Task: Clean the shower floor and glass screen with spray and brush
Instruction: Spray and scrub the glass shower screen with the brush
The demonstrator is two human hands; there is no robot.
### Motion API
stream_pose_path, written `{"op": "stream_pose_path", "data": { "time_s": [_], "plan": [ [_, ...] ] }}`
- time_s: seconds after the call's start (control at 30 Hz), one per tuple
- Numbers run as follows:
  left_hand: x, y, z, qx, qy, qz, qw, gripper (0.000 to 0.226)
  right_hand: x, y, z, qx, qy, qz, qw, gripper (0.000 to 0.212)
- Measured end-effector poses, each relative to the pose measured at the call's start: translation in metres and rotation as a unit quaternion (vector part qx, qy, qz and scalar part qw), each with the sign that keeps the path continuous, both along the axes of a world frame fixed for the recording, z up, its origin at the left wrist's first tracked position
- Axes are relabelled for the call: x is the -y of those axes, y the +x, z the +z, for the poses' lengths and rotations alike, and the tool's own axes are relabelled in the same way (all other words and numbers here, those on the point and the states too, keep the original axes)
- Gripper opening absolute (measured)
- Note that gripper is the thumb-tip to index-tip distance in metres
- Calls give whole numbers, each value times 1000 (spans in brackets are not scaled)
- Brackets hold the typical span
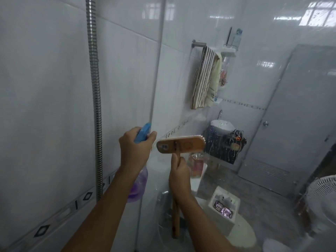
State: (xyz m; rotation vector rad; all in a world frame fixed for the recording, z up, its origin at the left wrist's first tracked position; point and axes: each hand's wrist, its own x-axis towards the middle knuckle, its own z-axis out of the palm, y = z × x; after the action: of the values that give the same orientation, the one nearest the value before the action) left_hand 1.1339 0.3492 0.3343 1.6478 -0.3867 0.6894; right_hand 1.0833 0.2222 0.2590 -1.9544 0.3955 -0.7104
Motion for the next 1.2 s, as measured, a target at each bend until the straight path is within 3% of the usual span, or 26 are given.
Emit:
{"op": "stream_pose_path", "data": {
  "time_s": [0.07, 0.27, 0.37, 0.53, 0.67, 0.77, 0.9, 1.03, 1.2],
  "plan": [
    [2, 1, -1, -8, 4, -1, 1000, 24, 7, 7, 34, 32, -17, 0, 999, 41],
    [24, -10, 7, -35, 9, -68, 997, 24, 30, 24, 218, 158, -66, -2, 985, 42],
    [37, -20, 10, -81, -4, -135, 987, 28, 44, 4, 252, 184, -94, -18, 978, 42],
    [52, -40, 11, -115, 1, -149, 982, 40, 74, -21, 230, 178, -47, 20, 983, 36],
    [56, -47, 15, -82, 37, -165, 982, 44, 86, -31, 227, 164, -35, 20, 986, 40],
    [57, -52, 21, -87, 8, -169, 982, 44, 83, -35, 230, 158, -26, 29, 987, 41],
    [56, -53, 24, -29, -11, -129, 991, 46, 83, -31, 215, 173, -39, 4, 984, 43],
    [52, -56, 23, 28, 4, -95, 995, 38, 82, -28, 130, 169, -55, -17, 984, 47],
    [49, -60, 23, 39, -7, -91, 995, 26, 78, -49, 5, 85, 3, -37, 996, 61]
  ]
}}
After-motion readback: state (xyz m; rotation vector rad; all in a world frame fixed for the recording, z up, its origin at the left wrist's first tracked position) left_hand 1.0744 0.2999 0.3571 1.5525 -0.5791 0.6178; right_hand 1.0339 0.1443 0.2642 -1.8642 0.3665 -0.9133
